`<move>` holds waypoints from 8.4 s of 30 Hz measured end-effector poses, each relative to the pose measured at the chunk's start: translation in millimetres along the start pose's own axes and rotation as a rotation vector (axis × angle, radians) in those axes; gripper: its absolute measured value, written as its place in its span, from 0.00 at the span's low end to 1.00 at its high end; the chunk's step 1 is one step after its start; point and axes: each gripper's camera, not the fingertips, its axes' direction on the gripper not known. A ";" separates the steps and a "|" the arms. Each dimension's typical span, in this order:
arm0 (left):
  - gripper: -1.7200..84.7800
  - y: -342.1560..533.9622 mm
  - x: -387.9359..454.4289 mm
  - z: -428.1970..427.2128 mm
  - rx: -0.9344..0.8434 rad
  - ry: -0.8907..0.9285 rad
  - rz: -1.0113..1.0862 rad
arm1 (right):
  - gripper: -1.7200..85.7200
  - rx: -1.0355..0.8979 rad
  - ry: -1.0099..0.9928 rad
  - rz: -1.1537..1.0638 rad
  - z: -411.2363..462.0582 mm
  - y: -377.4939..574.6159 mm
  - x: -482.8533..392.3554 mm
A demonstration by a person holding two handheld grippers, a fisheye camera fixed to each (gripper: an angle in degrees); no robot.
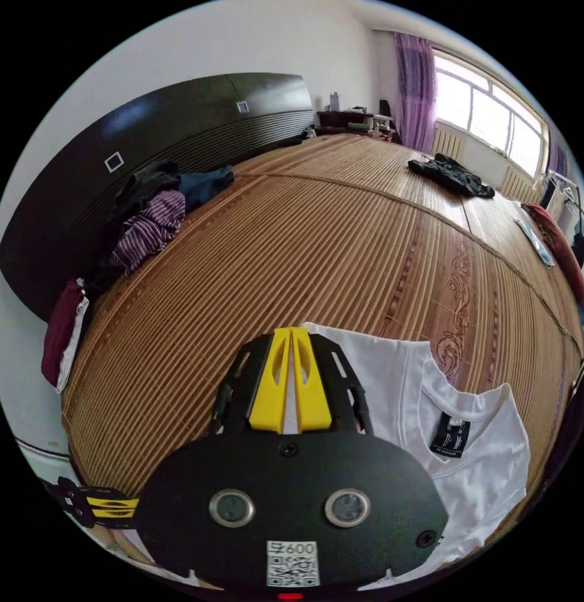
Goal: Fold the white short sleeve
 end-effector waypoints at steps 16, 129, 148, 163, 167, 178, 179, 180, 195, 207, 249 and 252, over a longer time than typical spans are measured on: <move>0.02 21.0 30.5 31.6 -0.003 -0.048 0.028 | 0.01 0.503 0.325 -0.429 -193.0 199.4 -153.7; 0.03 652.1 437.9 -446.6 0.929 -0.056 -0.148 | 0.18 0.660 0.626 0.454 -1166.9 705.7 -575.0; 0.02 671.3 482.4 -378.8 0.942 -0.312 0.019 | 0.16 0.650 0.472 0.531 -1232.3 612.0 -550.2; 0.03 597.0 499.4 -237.0 0.619 -0.442 0.140 | 0.13 0.726 0.047 0.516 -1290.9 449.0 -430.1; 0.03 593.9 477.6 -215.3 0.621 -0.399 0.065 | 0.14 0.651 -0.019 0.512 -1255.1 318.6 -326.1; 0.03 579.8 476.6 -141.0 0.612 -0.481 0.138 | 0.14 0.263 0.036 0.701 -1105.2 40.9 -63.1; 0.03 571.0 477.5 -128.2 0.575 -0.508 0.144 | 0.13 0.188 0.099 0.702 -1090.4 21.0 -50.0; 0.03 566.6 477.4 -121.9 0.554 -0.518 0.147 | 0.12 0.154 0.131 0.701 -1084.1 12.6 -44.3; 0.03 547.7 458.5 -49.4 0.397 -0.601 0.218 | 0.02 0.246 -0.100 0.770 -1097.1 -41.6 100.5; 0.03 566.4 406.4 -75.4 0.449 -0.559 0.161 | 0.09 0.137 -0.467 0.689 -1050.7 -56.7 121.3; 0.03 724.8 43.5 -293.5 0.794 -0.307 -0.095 | 0.01 0.088 -0.342 0.706 -814.0 -214.4 -61.0; 0.03 744.6 9.2 -294.9 0.849 -0.309 -0.139 | 0.01 0.052 -0.311 0.622 -794.4 -202.3 -86.5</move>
